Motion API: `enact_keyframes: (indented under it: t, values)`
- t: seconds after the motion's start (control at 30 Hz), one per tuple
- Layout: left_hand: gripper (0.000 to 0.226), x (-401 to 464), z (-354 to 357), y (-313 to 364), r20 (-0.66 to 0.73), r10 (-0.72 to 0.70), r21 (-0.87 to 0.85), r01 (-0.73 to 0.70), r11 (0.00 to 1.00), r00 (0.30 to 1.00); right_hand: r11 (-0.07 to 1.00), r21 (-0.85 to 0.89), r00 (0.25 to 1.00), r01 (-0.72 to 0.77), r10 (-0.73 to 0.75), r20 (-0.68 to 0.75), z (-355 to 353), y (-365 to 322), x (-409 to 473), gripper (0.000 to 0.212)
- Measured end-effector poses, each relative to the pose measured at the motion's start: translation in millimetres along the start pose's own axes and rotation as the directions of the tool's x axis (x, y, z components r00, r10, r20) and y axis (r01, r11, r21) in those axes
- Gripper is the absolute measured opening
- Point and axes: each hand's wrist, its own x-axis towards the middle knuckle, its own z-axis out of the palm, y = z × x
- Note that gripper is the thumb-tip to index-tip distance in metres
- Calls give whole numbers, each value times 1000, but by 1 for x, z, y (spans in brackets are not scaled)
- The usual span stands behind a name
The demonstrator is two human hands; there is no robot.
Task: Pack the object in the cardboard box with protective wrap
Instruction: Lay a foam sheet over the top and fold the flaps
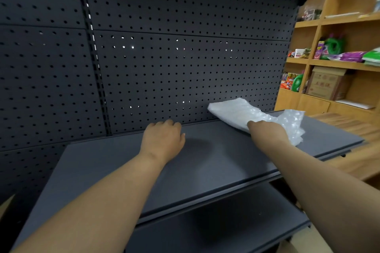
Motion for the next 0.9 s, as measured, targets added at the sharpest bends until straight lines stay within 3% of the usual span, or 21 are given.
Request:
enact_keyframes:
  t: [0.1,0.23,0.33,0.47,0.57,0.63,0.7,0.77,0.9]
  values:
    - [39,-2,-9,-4,-36,8,-23,-9,1000,999,999,-30,999,39,-39,12,-21,-8,-6,38]
    - [54,-4,-18,-1,-88,54,-68,-60,996,995,996,-39,985,84,-77,155,-43,-14,-15,44]
    - [71,-7,-22,4,-98,113,-54,-119,991,989,970,-89,973,227,-223,51,-42,-19,-20,40]
    - [80,-11,-18,3,-44,183,13,-182,983,982,902,75,905,424,-420,-65,-41,-20,-32,36]
    - [59,-14,-15,-1,-27,163,14,-163,987,986,855,135,862,501,-479,-163,-48,-21,-43,41]
    - [34,-16,-17,-3,-49,109,-9,-109,994,993,846,112,846,521,-495,-199,-53,-24,-50,43]
    - [27,-18,-22,-4,-49,56,-29,-57,998,997,854,66,842,516,-491,-226,-59,-31,-56,46]
    - [25,-21,-30,-6,-52,29,-23,-31,999,998,881,45,863,470,-449,-234,-62,-44,-56,50]
    - [23,-30,-43,-23,-70,-9,30,11,999,997,927,183,939,328,-300,-166,-66,-74,-47,39]
